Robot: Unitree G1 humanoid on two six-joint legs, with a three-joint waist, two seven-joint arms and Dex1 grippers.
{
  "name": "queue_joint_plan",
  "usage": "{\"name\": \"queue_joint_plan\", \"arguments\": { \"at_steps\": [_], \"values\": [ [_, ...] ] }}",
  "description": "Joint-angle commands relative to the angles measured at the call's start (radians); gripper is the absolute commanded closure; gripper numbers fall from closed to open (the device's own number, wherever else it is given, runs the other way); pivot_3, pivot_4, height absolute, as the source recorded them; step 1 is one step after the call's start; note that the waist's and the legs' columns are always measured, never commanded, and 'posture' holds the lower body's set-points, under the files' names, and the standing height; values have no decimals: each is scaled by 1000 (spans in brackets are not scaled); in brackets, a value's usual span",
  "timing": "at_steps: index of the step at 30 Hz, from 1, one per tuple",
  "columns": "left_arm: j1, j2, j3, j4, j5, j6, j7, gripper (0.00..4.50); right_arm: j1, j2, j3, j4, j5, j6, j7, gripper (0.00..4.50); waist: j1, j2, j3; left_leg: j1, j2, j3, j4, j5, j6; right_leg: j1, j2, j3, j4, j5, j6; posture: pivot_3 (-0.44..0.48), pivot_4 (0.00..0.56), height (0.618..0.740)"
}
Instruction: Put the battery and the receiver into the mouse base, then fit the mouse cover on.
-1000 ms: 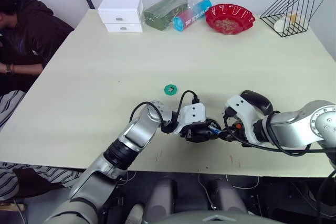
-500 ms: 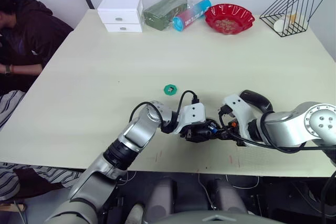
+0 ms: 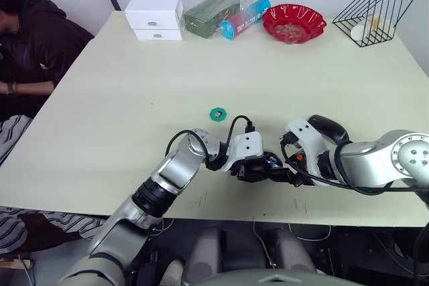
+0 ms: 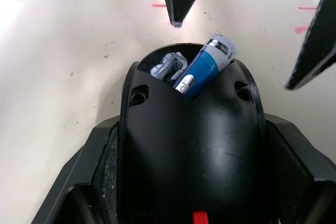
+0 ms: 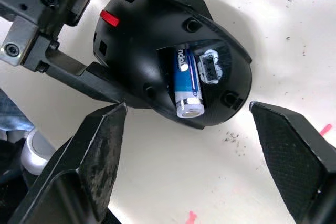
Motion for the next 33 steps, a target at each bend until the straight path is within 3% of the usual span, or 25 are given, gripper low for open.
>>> {"name": "queue_joint_plan", "arguments": {
  "at_steps": [1,7,9,10,15,16,23,33],
  "values": [
    [17,-3,-33,11,2,11,-3,1524,57,-32,-99,-72,-135,-11,148,594,0,0,0,0,0,0,0,0,0,0,0,0,0,0,0,0,150,740],
    [17,-2,-31,11,0,13,-7,1524,302,-80,-244,-185,-528,-175,528,594,3,0,0,-6,-1,-1,1,0,0,-5,0,-1,0,0,0,0,150,740],
    [19,-1,-31,10,0,14,-8,1524,377,-72,-276,-199,-639,-239,629,1218,1,0,0,-6,-1,-2,1,0,0,-5,0,-2,0,0,0,0,150,740],
    [19,0,-31,9,-1,13,-8,1524,410,-69,-284,-206,-692,-274,677,1218,1,0,0,-6,-2,-2,2,0,0,-6,0,-2,0,0,0,0,150,740],
    [21,2,-30,10,-2,10,-11,1524,584,-2,-291,-232,-957,-500,897,3474,1,0,0,-6,-2,-1,2,0,0,-6,1,-1,1,0,1,0,150,740],
    [20,2,-30,10,-2,10,-12,1524,608,16,-288,-230,-997,-529,924,4367,1,0,0,-6,-2,-2,2,0,0,-6,2,-2,1,0,1,0,150,740],
    [19,8,-31,10,-1,8,-20,1524,660,95,-228,-201,-1195,-638,1021,4476,0,0,0,-5,-3,-1,2,0,0,-6,2,-1,2,0,1,0,150,740],
    [21,12,-32,5,-1,6,-25,1524,627,213,-213,-169,-1323,-623,1083,4476,0,0,0,-5,-2,-1,2,0,0,-6,3,-1,3,0,0,0,150,740]
  ]
}}
